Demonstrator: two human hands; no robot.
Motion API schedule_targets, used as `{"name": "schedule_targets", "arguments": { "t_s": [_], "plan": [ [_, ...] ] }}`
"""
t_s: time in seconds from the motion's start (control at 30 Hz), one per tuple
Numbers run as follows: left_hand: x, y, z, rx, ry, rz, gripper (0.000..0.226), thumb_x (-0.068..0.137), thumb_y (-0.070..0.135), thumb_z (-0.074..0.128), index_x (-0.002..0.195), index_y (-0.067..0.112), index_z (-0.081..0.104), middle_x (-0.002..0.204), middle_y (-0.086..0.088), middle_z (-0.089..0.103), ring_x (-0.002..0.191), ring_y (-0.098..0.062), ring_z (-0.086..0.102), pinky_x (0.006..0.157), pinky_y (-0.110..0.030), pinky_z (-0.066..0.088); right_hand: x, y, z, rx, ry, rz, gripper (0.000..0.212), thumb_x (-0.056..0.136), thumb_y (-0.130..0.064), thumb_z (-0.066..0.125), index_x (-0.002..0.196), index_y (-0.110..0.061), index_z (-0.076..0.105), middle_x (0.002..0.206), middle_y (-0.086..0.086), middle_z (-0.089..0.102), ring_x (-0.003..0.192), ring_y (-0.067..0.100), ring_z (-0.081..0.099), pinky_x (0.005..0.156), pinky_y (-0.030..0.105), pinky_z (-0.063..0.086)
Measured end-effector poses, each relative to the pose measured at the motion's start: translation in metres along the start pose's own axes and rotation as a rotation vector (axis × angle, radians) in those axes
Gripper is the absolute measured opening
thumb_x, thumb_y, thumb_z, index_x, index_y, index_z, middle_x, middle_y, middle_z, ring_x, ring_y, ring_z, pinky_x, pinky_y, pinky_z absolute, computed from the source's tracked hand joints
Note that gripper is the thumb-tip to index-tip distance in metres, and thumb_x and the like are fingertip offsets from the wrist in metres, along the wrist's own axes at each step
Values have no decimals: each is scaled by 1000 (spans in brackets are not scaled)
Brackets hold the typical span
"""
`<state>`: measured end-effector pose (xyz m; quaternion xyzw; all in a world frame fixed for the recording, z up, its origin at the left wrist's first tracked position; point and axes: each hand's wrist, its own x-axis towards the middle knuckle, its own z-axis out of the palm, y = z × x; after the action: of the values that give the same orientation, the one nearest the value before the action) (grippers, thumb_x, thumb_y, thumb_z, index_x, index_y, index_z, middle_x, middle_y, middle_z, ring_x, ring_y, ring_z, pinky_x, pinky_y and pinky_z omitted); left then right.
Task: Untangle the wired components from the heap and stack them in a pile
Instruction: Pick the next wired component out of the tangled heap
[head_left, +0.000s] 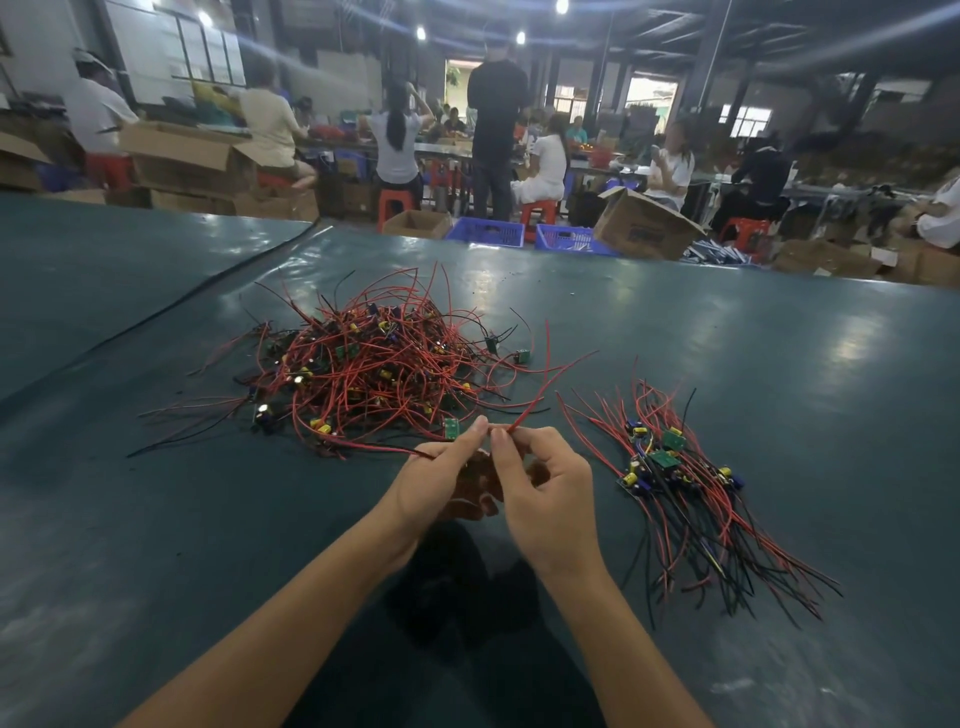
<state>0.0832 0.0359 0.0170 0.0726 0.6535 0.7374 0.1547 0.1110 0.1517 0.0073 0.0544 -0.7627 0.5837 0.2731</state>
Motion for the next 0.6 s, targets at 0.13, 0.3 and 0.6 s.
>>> {"name": "schedule_targets", "arguments": {
  "t_s": [0.13,0.3,0.6],
  "plan": [
    [2,-2,0,-23,28,75,38,82,47,59,82,13,75,73,-8,70,63,-16,64,57,-22,52,1,1,0,114,8,101,15,92,-16,65,81,-23,73,77,-1,72,72,14,68,64,23,55],
    [4,-5,0,95,40,194,24,86,34,66,72,15,69,63,-3,68,57,-12,62,56,-20,49,5,3,1,295,93,348,27,91,-18,67,65,-23,75,70,-1,72,73,17,68,72,36,58],
    [6,-2,0,241,-52,278,20,91,11,63,72,8,62,54,-2,66,50,-13,59,55,-24,51,26,10,-23,471,346,633,11,86,-20,73,77,-15,69,39,-12,32,32,3,26,33,17,29]
  ]
}}
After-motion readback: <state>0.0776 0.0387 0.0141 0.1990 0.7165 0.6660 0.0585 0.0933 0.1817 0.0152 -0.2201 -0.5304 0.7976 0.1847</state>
